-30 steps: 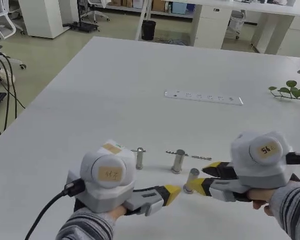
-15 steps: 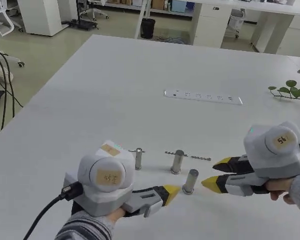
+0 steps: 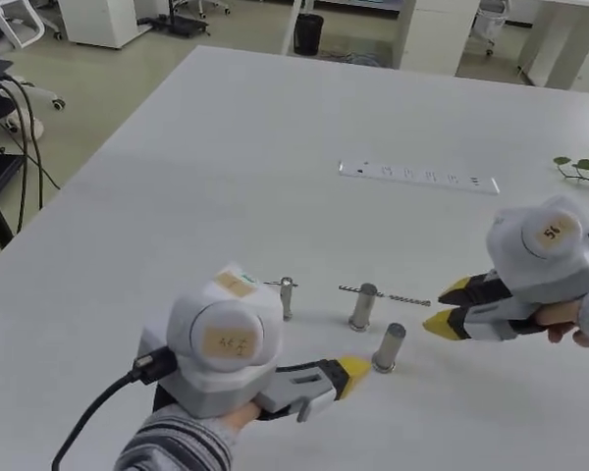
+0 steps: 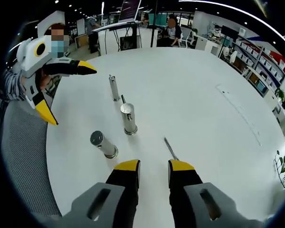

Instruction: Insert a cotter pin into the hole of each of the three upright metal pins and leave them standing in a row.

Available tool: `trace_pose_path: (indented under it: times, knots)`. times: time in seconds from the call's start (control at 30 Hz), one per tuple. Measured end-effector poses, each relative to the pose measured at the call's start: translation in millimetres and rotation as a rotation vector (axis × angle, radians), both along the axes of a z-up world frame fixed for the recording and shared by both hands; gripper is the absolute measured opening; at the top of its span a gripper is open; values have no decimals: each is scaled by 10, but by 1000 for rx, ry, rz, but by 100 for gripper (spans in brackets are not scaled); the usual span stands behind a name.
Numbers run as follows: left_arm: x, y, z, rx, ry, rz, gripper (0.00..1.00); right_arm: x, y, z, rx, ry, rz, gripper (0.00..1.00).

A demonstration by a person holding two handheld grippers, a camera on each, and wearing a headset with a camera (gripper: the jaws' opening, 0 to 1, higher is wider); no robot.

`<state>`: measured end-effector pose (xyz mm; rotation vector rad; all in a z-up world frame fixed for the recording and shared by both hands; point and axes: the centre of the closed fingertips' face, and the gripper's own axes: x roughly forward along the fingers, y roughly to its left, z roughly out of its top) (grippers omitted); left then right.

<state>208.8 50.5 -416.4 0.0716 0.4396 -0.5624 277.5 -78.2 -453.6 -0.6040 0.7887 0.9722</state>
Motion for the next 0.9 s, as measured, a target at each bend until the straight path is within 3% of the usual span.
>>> trace_pose_path:
  times: [0.27, 0.57, 0.7, 0.9]
  knots:
    - [17, 50, -6, -13, 8, 19, 82, 175, 32, -134, -89, 22, 77, 18]
    - [46, 89, -6, -28, 13, 37, 82, 295, 28, -277, -120, 67, 93, 15]
    - [45, 100, -16, -31, 20, 42, 82, 364, -22, -353, -123, 102, 53, 11]
    - [33, 92, -30, -30, 27, 38, 81, 376, -20, -361, -119, 126, 47, 5]
